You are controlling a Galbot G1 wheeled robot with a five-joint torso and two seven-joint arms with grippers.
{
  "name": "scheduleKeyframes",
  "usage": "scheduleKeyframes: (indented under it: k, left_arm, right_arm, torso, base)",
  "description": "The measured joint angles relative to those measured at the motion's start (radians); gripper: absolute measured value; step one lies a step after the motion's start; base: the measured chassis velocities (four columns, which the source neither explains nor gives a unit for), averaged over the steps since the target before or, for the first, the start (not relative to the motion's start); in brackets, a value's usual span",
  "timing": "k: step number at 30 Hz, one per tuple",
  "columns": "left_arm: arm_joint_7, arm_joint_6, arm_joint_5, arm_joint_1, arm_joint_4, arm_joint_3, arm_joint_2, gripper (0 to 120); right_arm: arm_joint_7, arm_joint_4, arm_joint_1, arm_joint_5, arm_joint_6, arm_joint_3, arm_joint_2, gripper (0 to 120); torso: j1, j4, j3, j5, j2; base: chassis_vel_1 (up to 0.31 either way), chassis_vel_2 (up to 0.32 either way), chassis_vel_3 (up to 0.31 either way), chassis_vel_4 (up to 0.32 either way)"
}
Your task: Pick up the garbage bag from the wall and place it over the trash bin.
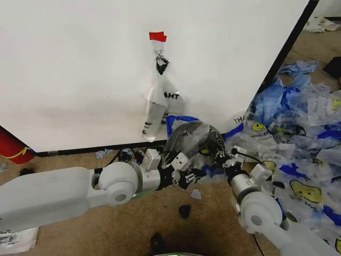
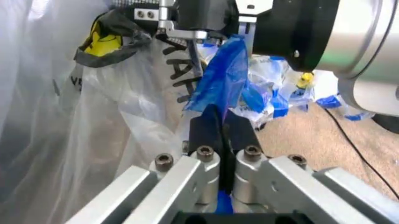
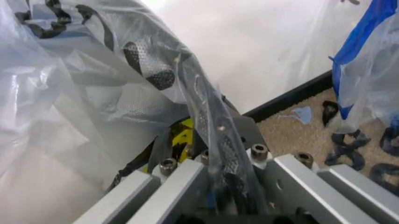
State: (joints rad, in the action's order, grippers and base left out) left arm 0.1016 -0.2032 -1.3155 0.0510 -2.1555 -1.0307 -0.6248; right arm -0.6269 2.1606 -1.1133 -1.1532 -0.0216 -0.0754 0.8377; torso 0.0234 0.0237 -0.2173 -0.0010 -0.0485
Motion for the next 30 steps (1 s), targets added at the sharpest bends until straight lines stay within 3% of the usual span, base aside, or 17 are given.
scheduleKeyframes:
  k: [11,17,30]
  left_arm:
    - [0.036,0.014,0.005,-0.082,-0.061,0.066,0.044,0]
    - [0.056,0.026,0.027,-0.183,-0.101,0.131,0.077,0]
    - [0.057,0.065,0.091,-0.335,-0.088,0.191,0.109,0]
  right_arm:
    - [-0.070,0.010,0.022,-0.102,0.000,-0.028,0.035,0]
    - [-0.091,0.023,0.023,-0.149,-0.001,-0.054,0.063,0]
    - [-0.113,0.062,0.031,-0.207,0.003,-0.086,0.055,0]
  torso:
    - [0.000,-0.0003,0.000,0.0000,0.000]
    - [0.000,0.0000,0.000,0.0000,0.000]
    - [0.000,0.0000,0.000,0.0000,0.000]
  base:
    - [0.000,0.000,0.000,0.000]
    - [0.000,0.000,0.000,0.000]
    - [0.000,0.000,0.000,0.000]
